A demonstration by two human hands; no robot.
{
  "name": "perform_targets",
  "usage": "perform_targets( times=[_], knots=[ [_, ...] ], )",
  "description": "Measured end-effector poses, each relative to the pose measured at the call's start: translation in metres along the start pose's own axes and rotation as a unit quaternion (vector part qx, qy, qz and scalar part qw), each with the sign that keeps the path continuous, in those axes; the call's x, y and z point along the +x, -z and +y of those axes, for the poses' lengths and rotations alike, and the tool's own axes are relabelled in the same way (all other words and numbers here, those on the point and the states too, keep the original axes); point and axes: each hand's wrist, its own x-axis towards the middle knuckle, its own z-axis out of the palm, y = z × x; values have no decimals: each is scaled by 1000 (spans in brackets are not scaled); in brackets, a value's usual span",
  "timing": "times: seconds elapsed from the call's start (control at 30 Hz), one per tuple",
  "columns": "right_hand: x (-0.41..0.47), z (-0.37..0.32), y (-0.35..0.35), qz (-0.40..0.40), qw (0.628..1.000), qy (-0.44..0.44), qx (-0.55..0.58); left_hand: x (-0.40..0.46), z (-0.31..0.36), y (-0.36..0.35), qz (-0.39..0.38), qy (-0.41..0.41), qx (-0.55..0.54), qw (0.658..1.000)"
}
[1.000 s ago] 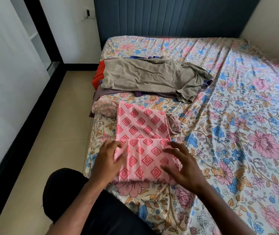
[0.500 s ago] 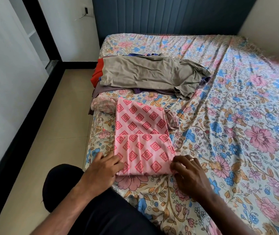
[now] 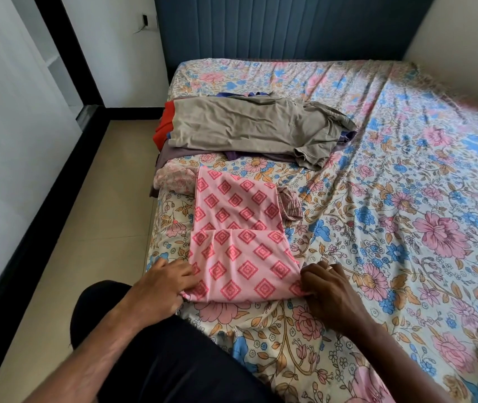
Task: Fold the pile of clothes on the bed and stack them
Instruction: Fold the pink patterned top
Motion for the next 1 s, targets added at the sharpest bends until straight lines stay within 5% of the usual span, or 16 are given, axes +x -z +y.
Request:
perform_targets(
  times=[0.2,0.3,0.43,0.6,0.8,1.0],
  knots=[
    [16,12,-7,-117,993,3,19,7,4,-1,18,-29,46,998],
    [35,9,-7,-73,993,19,88,8,-1,-2,86,13,-83,993],
    [61,-7,9,25,954,-58,292,12,3,26,147,135,-412,889],
    [82,-33,31,89,923,-66,369,24,16,74,227,138,-560,785],
    [71,-47,35,84,900,-106,414,8,35,65,243,169,-585,755],
    [58,-61,36,28,827,-207,523,1,43,47,236,233,-587,739]
  ],
)
